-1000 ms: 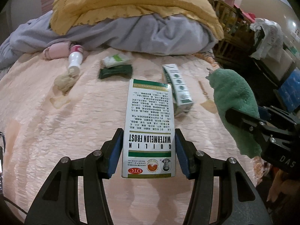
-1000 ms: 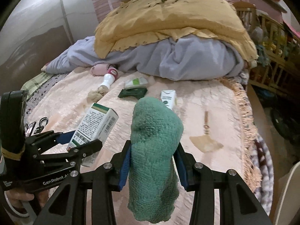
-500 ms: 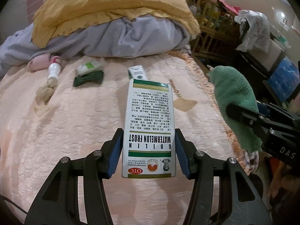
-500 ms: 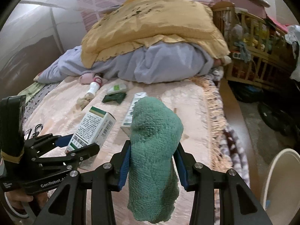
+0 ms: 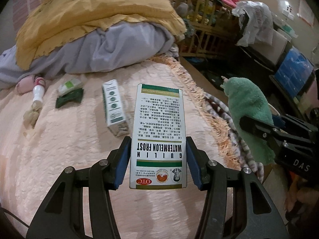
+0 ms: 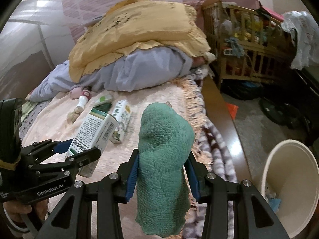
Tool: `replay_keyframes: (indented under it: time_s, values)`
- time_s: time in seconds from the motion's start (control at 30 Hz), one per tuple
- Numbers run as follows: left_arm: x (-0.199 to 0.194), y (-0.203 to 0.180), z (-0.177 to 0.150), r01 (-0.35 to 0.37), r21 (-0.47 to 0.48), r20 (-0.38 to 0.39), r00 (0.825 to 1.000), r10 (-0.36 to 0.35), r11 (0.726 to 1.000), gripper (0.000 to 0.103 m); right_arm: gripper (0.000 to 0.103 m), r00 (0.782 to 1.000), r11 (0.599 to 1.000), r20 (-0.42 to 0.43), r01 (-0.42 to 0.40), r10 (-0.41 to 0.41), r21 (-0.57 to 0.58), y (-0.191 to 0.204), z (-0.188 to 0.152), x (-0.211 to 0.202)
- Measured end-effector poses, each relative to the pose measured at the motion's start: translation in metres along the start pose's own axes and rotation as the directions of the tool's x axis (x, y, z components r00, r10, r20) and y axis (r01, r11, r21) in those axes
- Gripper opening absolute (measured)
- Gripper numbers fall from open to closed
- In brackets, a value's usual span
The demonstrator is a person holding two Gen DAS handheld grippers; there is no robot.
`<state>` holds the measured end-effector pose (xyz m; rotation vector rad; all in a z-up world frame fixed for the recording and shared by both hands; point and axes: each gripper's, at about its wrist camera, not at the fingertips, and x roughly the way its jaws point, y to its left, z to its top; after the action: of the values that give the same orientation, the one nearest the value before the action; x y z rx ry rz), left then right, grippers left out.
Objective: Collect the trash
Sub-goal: 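Carry the Watermelon Frost box and green towel over the white bucket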
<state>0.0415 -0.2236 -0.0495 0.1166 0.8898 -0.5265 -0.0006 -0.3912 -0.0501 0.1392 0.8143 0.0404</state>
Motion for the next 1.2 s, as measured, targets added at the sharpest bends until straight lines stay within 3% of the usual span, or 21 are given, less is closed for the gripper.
replay_keyframes:
  time_s: [0.4, 0.83, 1.2]
  values:
    - [0.017, -0.062, 0.015, 0.058, 0.097, -0.008, 0.998, -0.057, 0.994, 0.052, 0.041, 0.997, 0.991, 0.023, 0.067, -0.070, 0.114, -0.067, -0.016, -0.029]
    - [0.038, -0.132, 0.025, 0.152, 0.198, -0.042, 0.988, -0.147, 0.968, 0.052, 0.042, 0.986, 0.961, 0.017, 0.160, -0.169, 0.225, -0.141, -0.036, -0.056]
    - [0.053, -0.179, 0.032, 0.278, 0.219, -0.093, 0.960, -0.264, 0.935, 0.052, 0.043, 0.972, 0.920, 0.002, 0.221, -0.235, 0.323, -0.192, -0.057, -0.075]
